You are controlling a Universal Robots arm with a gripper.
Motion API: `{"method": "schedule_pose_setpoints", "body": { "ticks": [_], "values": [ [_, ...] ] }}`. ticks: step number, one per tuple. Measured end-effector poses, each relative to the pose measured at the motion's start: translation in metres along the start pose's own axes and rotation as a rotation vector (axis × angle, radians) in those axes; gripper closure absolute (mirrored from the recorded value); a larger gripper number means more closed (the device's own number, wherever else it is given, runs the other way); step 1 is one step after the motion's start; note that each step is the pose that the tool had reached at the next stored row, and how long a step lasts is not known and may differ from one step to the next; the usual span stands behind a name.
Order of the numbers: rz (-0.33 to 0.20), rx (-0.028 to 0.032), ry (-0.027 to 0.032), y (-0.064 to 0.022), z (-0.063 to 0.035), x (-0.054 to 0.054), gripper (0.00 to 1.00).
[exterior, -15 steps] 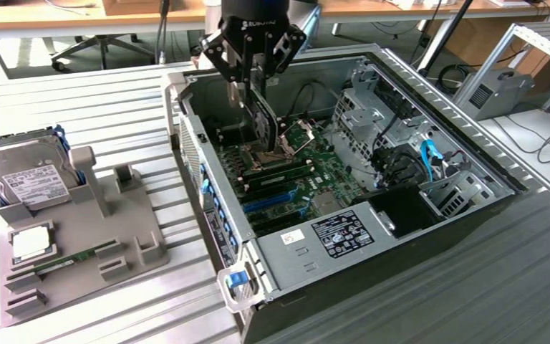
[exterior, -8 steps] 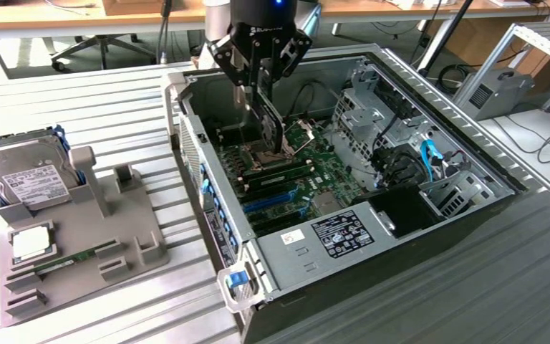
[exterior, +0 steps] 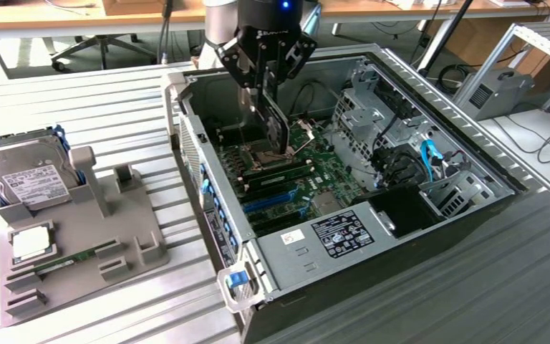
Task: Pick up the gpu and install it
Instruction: 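Pick up the gpu and move the gpu toward the slot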
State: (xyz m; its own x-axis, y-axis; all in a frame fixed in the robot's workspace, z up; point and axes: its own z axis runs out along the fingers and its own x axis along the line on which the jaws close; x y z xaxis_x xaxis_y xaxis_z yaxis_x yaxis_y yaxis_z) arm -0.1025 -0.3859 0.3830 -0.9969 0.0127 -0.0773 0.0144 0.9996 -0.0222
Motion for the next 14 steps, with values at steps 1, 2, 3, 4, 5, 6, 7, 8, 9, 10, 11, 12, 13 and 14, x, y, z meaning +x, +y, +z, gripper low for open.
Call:
{"method": "schedule_pose_setpoints", "body": {
  "ticks": [1, 2, 3, 4, 5, 6, 7, 8, 9, 10, 11, 12, 13, 14],
  "values": [
    [0.000, 0.0000, 0.0000, 0.0001, 0.0009, -0.002, 0.74],
    [0.000, 0.0000, 0.0000, 0.0001, 0.0017, -0.003, 0.74],
    [0.000, -0.0001, 0.0000, 0.0001, 0.0024, -0.004, 0.74],
    [0.000, -0.0002, -0.0001, 0.0001, 0.0031, -0.005, 0.74],
    [0.000, -0.0001, -0.0001, 0.0002, 0.0038, -0.007, 0.74],
    [0.000, -0.0002, -0.0001, 0.0002, 0.0044, -0.008, 0.74],
    [0.000, -0.0001, -0.0001, 0.0002, 0.0052, -0.009, 0.74],
    [0.000, -0.0001, -0.0001, 0.0003, 0.0058, -0.010, 0.74],
    [0.000, -0.0002, -0.0001, 0.0003, 0.0064, -0.012, 0.74],
    [0.000, -0.0002, -0.0001, 0.0003, 0.0070, -0.013, 0.74],
    [0.000, -0.0002, -0.0001, 0.0004, 0.0077, -0.014, 0.74],
    [0.000, -0.0001, -0.0001, 0.0004, 0.0084, -0.015, 0.74],
    [0.000, -0.0001, 0.0000, 0.0004, 0.0095, -0.017, 0.74],
    [0.000, -0.0001, -0.0001, 0.0005, 0.0107, -0.019, 0.74]
  ]
}}
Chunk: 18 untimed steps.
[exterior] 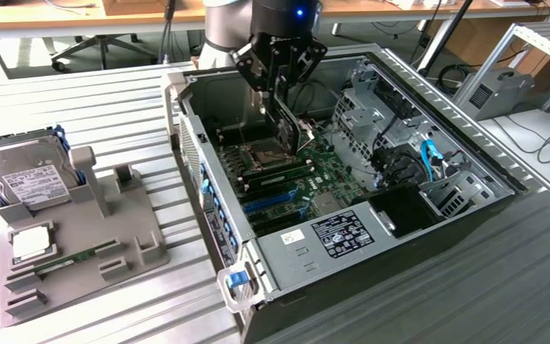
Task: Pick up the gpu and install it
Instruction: 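Pick up the gpu and move the gpu toward the slot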
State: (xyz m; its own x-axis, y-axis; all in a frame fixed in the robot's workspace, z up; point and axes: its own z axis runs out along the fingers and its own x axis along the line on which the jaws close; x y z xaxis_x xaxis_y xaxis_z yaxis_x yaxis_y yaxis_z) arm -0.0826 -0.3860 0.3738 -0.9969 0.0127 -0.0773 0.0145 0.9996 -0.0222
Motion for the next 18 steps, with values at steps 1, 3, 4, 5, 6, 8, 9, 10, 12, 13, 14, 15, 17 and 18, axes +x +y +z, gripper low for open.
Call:
{"method": "schedule_pose_setpoints", "body": {
  "ticks": [1, 3, 4, 5, 6, 8, 9, 10, 12, 13, 14, 15, 17, 18],
  "values": [
    [0.000, 0.0000, 0.0000, 0.0000, 0.0008, -0.001, 0.74],
    [0.000, 0.0000, 0.0000, 0.0001, 0.0023, -0.004, 0.74],
    [0.000, 0.0000, 0.0000, 0.0001, 0.0029, -0.005, 0.74],
    [0.000, -0.0001, 0.0000, 0.0002, 0.0036, -0.006, 0.74],
    [0.000, 0.0000, 0.0000, 0.0002, 0.0041, -0.007, 0.74],
    [0.000, -0.0001, 0.0000, 0.0002, 0.0053, -0.009, 0.74],
    [0.000, -0.0001, 0.0000, 0.0003, 0.0059, -0.010, 0.74],
    [0.000, -0.0001, 0.0000, 0.0003, 0.0064, -0.011, 0.74],
    [0.000, -0.0001, 0.0000, 0.0003, 0.0076, -0.013, 0.74],
    [0.000, -0.0001, 0.0000, 0.0004, 0.0081, -0.014, 0.74],
    [0.000, 0.0000, 0.0000, 0.0004, 0.0087, -0.014, 0.74],
    [0.000, -0.0001, 0.0000, 0.0004, 0.0092, -0.015, 0.74],
    [0.000, 0.0000, 0.0000, 0.0005, 0.0103, -0.017, 0.74],
    [0.000, 0.0000, 0.0000, 0.0005, 0.0107, -0.017, 0.74]
  ]
}}
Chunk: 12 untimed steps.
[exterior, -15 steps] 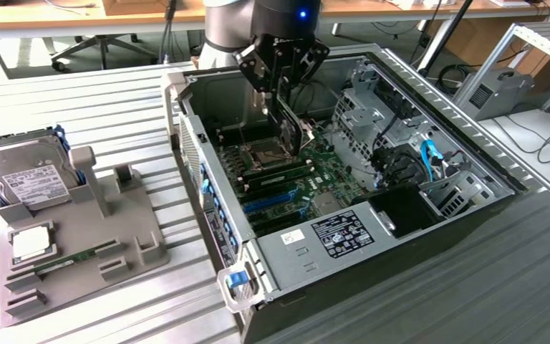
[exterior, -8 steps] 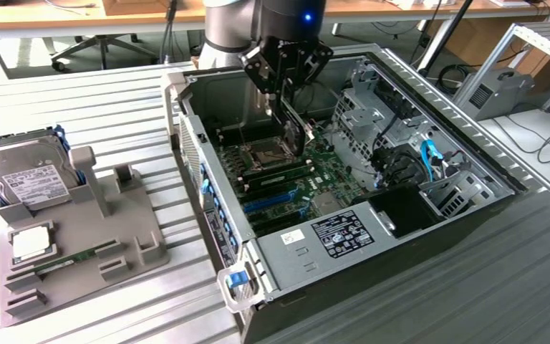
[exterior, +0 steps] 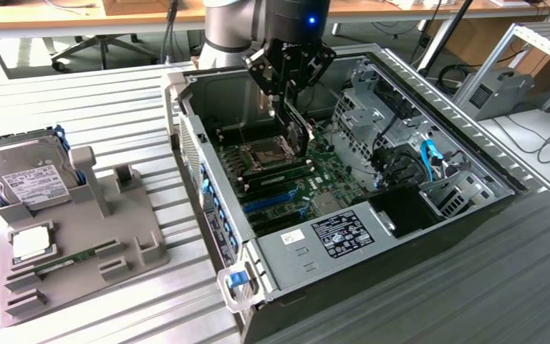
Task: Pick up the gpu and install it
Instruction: 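Pick up the gpu and move the gpu toward the slot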
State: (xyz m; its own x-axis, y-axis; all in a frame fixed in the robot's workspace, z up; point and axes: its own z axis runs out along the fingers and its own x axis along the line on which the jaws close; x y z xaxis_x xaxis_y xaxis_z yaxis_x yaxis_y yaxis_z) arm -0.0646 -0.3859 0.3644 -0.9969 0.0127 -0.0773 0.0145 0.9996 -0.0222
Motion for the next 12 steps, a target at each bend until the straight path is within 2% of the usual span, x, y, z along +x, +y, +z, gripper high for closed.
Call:
{"method": "schedule_pose_setpoints", "body": {
  "ticks": [12],
  "values": [
    [0.000, 0.0001, 0.0000, 0.0003, 0.0069, -0.0097, 0.74]
  ]
}}
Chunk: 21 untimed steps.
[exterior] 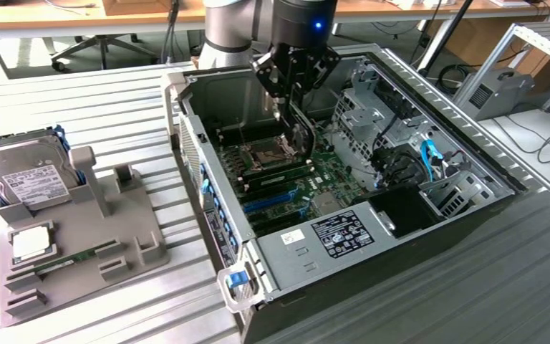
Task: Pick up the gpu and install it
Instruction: 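Pick up the gpu and move the gpu toward the slot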
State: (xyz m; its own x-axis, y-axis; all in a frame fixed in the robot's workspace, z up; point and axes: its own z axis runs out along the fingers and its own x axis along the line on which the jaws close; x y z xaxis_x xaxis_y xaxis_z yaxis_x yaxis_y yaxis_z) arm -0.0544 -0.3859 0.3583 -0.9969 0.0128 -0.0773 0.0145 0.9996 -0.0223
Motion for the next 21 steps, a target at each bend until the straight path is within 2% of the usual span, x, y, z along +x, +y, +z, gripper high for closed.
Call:
{"method": "schedule_pose_setpoints", "body": {
  "ticks": [21],
  "values": [
    [0.000, -0.0001, -0.0001, 0.0004, 0.0109, -0.013, 0.74]
  ]
}}
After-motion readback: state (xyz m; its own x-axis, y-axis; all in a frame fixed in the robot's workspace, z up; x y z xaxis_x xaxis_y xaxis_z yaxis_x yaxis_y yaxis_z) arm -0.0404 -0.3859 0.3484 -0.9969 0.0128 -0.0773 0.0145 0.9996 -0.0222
